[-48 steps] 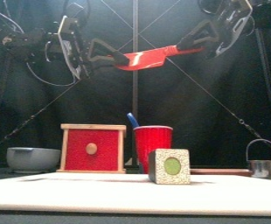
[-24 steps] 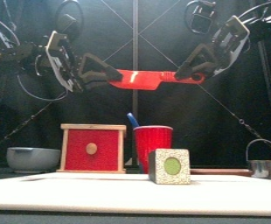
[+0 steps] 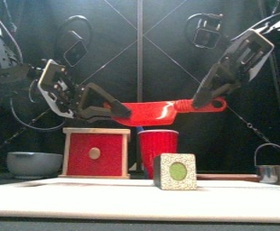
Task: Cut the sushi into 4 pieces with the knife
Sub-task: Cut the sushi into 4 pieces
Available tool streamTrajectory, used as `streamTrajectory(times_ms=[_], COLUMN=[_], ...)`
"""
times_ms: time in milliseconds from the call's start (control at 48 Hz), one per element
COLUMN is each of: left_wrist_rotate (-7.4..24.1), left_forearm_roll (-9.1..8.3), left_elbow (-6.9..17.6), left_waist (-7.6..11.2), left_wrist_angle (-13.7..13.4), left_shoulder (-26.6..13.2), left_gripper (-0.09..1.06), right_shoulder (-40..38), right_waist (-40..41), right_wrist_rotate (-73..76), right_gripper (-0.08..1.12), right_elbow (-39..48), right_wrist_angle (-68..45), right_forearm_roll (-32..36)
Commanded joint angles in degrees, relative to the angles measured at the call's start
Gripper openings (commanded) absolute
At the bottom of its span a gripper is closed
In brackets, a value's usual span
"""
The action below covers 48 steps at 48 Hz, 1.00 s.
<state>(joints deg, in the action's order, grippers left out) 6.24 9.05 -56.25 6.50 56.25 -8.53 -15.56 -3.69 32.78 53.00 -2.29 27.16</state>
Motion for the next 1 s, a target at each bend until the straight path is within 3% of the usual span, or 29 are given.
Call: streamTrajectory(times_ms=[21, 458, 1000], left_wrist_rotate=[0.1, 0.0, -0.1], left_forearm_roll=[0.88, 2.11, 4.92], left_elbow=[2.1, 5.2, 5.5], left_waist=[0.26, 1.23, 1.49], left_wrist_angle=[1.0, 0.9, -1.9], left_shoulder=[0.2, -5.9, -7.5], left_gripper=[0.06, 0.06, 0.05], right_shoulder=[0.4, 3.3, 5.1], right_waist=[-0.2, -1.1, -0.7], right_wrist_rotate=[0.0, 0.0, 0.0], right_gripper=[0.09, 0.09, 0.09], right_elbow=[-0.6, -0.5, -1.0], right_wrist_angle=[-0.4, -0.8, -0.8], right_forearm_roll=[-0.4, -1.7, -1.7])
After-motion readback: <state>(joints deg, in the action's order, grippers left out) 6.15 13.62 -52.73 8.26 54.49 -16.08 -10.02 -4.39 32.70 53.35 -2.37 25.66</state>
